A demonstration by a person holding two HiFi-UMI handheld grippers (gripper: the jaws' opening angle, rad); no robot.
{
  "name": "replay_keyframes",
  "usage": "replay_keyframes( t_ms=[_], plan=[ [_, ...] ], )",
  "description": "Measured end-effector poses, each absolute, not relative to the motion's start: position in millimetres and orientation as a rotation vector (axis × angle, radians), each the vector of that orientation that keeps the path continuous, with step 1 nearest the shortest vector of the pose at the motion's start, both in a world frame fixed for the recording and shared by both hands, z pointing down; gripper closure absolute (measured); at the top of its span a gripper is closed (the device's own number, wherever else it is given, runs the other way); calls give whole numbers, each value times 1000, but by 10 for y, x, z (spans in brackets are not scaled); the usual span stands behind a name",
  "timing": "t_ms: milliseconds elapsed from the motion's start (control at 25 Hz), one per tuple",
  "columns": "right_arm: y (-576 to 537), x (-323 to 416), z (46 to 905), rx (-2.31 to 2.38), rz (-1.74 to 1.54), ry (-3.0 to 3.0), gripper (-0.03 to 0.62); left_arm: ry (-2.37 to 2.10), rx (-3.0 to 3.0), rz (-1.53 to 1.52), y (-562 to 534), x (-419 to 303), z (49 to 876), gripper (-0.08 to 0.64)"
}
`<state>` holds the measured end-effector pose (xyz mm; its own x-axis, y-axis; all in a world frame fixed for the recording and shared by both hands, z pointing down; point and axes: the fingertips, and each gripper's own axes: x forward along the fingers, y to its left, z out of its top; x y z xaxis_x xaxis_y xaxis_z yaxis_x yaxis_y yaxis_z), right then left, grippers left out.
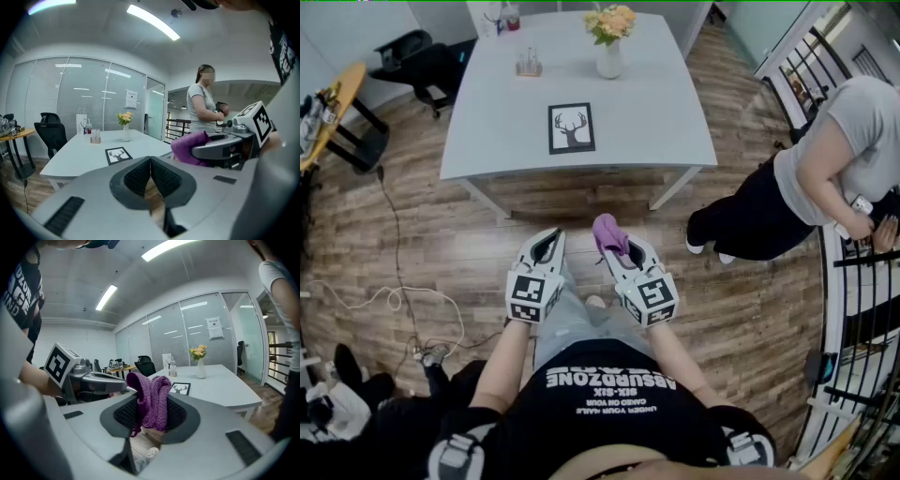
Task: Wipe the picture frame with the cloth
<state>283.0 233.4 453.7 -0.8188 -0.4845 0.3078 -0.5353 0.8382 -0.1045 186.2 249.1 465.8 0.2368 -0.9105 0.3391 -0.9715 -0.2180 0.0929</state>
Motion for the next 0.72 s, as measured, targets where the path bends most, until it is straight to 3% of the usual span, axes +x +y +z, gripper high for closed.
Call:
replay_keyframes(
  t_ms=[720],
  plan=[
    [970, 1905, 4762, 715, 262, -2665, 472, -1638, 2184, 346, 1112, 975, 5033, 543]
  ],
)
